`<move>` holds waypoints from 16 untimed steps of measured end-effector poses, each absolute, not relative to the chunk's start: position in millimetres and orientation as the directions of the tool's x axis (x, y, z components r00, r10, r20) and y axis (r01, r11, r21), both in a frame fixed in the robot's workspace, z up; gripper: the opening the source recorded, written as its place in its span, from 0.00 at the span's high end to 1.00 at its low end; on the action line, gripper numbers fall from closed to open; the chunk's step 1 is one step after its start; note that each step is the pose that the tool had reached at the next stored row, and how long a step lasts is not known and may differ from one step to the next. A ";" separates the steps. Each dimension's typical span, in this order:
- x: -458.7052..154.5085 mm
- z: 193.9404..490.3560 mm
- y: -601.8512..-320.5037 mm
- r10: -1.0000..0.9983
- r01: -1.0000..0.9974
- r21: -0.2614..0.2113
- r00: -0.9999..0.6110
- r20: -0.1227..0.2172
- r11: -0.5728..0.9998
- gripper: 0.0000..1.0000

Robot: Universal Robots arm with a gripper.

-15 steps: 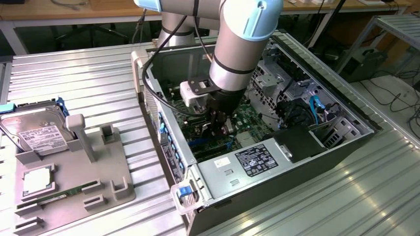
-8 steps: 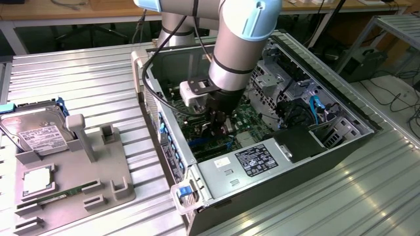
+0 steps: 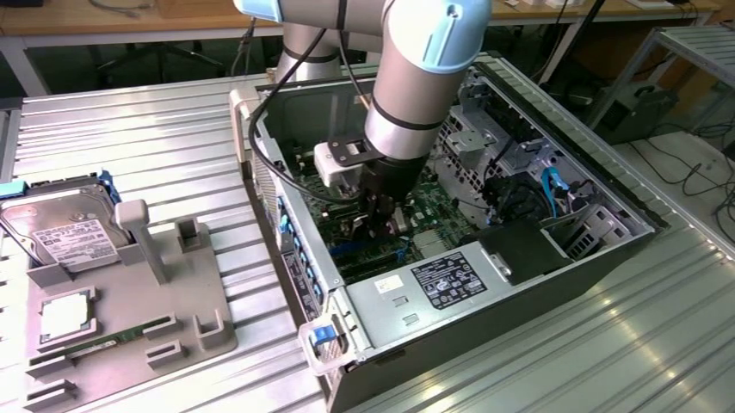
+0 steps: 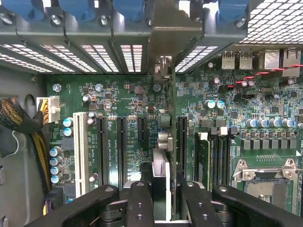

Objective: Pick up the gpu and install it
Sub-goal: 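Insert the gpu into the slot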

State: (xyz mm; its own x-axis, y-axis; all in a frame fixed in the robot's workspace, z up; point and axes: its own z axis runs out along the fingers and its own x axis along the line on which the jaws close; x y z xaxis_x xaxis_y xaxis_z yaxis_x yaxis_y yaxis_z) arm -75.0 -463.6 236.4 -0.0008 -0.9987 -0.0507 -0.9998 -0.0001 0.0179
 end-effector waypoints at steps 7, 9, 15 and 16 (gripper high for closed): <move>-75.0 231.8 -463.8 -0.999 -1.000 0.018 -0.001 -0.050 0.000 0.72; -75.0 231.6 -463.7 -0.999 -1.000 0.018 -0.001 -0.050 0.000 0.72; -75.0 228.8 -463.8 -0.999 -1.000 0.018 -0.001 -0.050 0.000 0.72; -75.0 227.1 -463.9 -0.999 -1.000 0.019 -0.001 -0.049 0.000 0.72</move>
State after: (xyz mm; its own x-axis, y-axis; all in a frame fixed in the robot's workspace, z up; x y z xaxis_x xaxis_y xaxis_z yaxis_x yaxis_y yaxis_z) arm -75.0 -463.9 227.1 -0.0008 -0.9988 -0.0493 -0.9998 -0.0001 0.0185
